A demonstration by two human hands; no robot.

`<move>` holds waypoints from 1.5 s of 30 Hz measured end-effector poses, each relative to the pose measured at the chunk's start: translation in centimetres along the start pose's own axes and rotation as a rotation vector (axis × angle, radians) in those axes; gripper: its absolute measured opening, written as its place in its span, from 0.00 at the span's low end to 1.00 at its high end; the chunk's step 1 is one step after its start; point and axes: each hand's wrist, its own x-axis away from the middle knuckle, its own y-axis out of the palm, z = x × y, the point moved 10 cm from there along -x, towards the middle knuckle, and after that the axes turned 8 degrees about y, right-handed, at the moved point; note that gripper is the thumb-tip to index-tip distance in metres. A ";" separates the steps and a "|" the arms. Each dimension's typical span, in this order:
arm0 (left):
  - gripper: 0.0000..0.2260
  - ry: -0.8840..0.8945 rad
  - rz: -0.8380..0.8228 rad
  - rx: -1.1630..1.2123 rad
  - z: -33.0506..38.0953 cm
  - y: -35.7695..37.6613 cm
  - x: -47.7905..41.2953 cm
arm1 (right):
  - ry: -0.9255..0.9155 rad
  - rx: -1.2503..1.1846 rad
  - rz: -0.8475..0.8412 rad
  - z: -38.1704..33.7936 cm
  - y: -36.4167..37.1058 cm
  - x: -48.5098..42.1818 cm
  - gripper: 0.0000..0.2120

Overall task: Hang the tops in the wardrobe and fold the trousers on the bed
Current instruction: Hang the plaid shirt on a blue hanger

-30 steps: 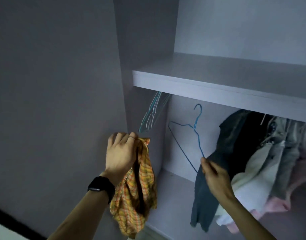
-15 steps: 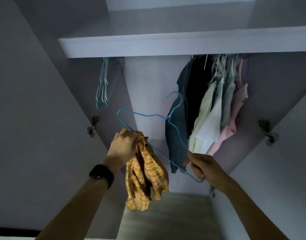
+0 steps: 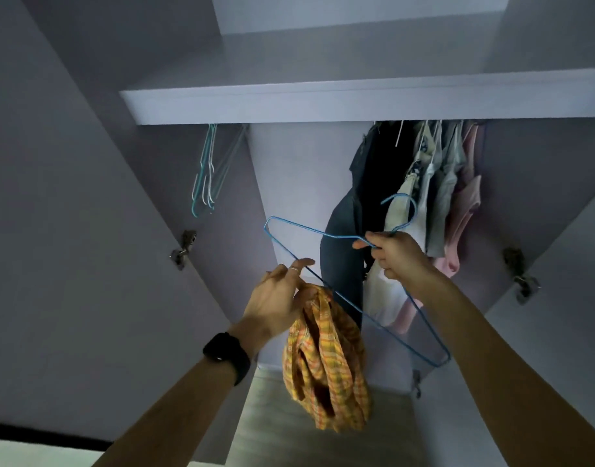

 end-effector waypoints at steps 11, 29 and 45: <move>0.09 -0.205 0.062 0.369 1.3 -2.7 -1.5 | -0.607 0.520 0.014 -1.6 6.2 5.0 0.18; 0.11 -0.471 0.308 0.185 -7.8 0.6 5.8 | -0.713 0.270 0.174 -11.7 5.4 7.6 0.07; 0.20 -0.205 0.203 -0.237 -10.7 -10.4 2.0 | -0.367 -0.016 0.515 -3.3 -4.6 5.2 0.08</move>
